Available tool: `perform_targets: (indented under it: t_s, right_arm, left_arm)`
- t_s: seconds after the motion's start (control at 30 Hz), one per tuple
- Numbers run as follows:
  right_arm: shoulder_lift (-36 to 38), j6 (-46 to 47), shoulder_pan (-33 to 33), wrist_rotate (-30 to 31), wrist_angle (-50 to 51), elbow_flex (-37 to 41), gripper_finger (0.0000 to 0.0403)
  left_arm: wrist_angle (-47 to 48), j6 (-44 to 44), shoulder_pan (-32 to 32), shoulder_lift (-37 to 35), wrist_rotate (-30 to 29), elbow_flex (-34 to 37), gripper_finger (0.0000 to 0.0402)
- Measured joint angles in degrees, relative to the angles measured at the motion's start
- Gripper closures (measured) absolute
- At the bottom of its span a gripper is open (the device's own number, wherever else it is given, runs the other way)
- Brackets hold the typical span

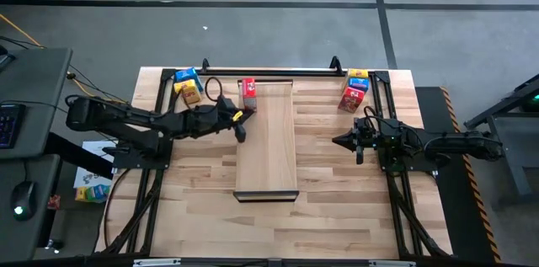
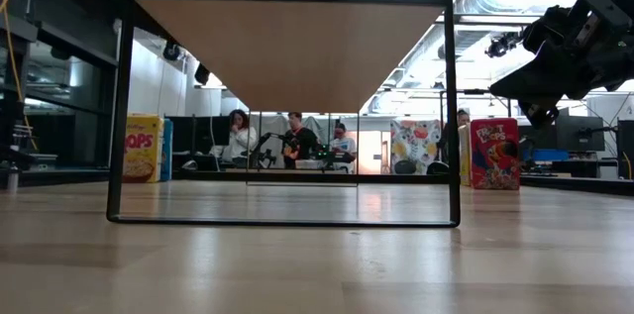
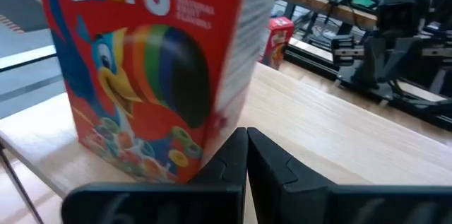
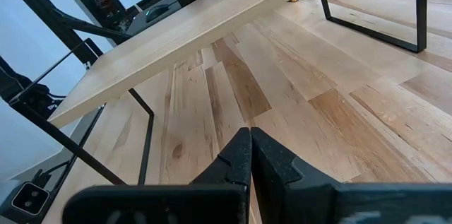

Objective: Stack cereal on shelf
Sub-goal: Put the left red cereal box on the shelf

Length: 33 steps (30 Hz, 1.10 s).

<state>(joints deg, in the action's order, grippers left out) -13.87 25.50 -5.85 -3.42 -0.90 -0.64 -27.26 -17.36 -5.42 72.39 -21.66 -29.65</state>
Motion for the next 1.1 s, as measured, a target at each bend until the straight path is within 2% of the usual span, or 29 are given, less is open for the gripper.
perform_targets:
  t_s: [0.67, 1.1]
  right_arm:
    - [0.01, 0.00, 0.00, 0.00, 0.00, 0.00, 0.0402]
    - [0.01, 0.00, 0.02, 0.00, 0.02, 0.00, 0.0402]
  left_arm:
    - [0.44, 2.05, -6.26, -0.01, 4.63, 0.00, 0.0401]
    - [0.93, 2.62, -8.44, -0.01, 4.72, 0.00, 0.0401]
